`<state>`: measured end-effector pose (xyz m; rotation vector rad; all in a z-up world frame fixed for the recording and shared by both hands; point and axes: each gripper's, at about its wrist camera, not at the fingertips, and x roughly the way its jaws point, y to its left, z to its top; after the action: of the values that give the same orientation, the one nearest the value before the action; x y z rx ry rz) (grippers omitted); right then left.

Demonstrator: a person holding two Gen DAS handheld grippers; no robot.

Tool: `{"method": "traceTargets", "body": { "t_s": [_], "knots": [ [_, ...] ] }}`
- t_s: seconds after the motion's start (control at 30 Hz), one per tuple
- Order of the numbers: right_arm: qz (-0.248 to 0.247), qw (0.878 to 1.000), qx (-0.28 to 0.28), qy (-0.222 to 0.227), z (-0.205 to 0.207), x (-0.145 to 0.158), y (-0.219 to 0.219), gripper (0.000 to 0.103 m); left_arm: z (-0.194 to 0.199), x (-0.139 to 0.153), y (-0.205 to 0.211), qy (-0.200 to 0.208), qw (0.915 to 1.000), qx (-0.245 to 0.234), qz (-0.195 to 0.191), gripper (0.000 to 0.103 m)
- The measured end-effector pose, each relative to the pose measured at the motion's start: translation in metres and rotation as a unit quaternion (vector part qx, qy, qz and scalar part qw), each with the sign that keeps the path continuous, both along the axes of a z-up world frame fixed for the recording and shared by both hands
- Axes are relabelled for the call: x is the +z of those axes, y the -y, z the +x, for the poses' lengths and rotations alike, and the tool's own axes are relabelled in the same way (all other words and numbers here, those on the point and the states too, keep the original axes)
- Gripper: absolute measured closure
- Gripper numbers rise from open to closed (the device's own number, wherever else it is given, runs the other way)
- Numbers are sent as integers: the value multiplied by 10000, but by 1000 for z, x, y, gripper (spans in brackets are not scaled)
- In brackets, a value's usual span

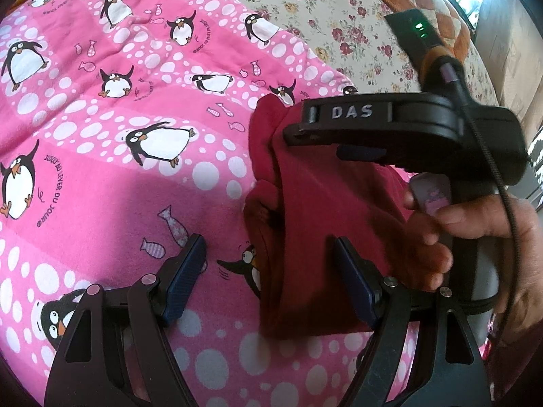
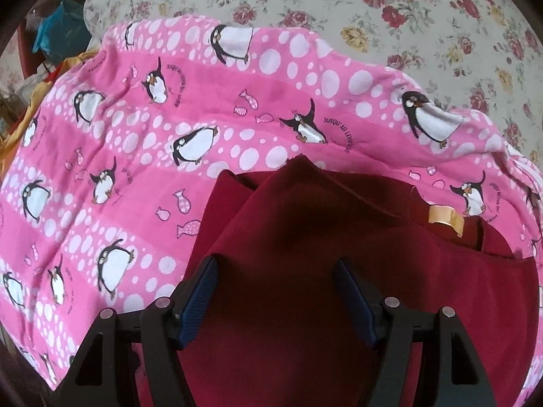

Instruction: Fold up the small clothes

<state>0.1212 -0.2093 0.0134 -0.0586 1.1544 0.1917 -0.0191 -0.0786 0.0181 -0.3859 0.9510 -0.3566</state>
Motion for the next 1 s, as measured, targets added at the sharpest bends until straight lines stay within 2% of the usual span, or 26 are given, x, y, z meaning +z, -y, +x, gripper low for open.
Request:
{"method": "traceTargets", "body": {
  "t_s": [0.13,0.33,0.43,0.6,0.63,0.7,0.77,0.8,0.83,0.87,0.93,0.97,1.0],
  "knots": [
    [-55,9999,93,123,-6,9,-1,34,0,0,0,1,10000,2,-1,25],
    [152,9996,143,215,-17,19,-4,33,-1,0,0,3,10000,-7,-1,25],
    [195,9995,191,170,-18,18,-8,30,0,1,-1,-1,10000,12,-54,25],
    [107,9997,188,-89,-5,2,-21,24,0,1,-4,15,9999,29,-147,25],
    [37,9996,210,-185,0,-5,-26,23,0,1,-4,11,9999,37,-163,25],
    [-156,9992,271,-258,6,-16,-34,15,2,1,-4,28,9998,32,-172,24],
    [-357,9985,355,-201,12,-25,-39,14,7,1,-1,75,9999,10,-134,23],
    [-362,9986,349,-155,13,-26,-38,16,9,1,0,92,9999,-1,-123,21],
    [-320,9990,317,-80,13,-25,-35,22,11,1,2,119,9998,-48,-157,15],
    [-357,9990,273,26,12,-22,-30,41,13,1,4,146,9997,-72,-192,10],
    [-59,9992,397,79,9,-13,-19,59,15,2,10,183,9997,-51,-169,8],
    [143,9989,434,86,6,-6,-11,72,17,3,13,196,9996,-110,-144,8],
    [254,9987,432,100,4,-1,-5,77,18,3,15,218,9994,-190,-180,8]
  ]
}}
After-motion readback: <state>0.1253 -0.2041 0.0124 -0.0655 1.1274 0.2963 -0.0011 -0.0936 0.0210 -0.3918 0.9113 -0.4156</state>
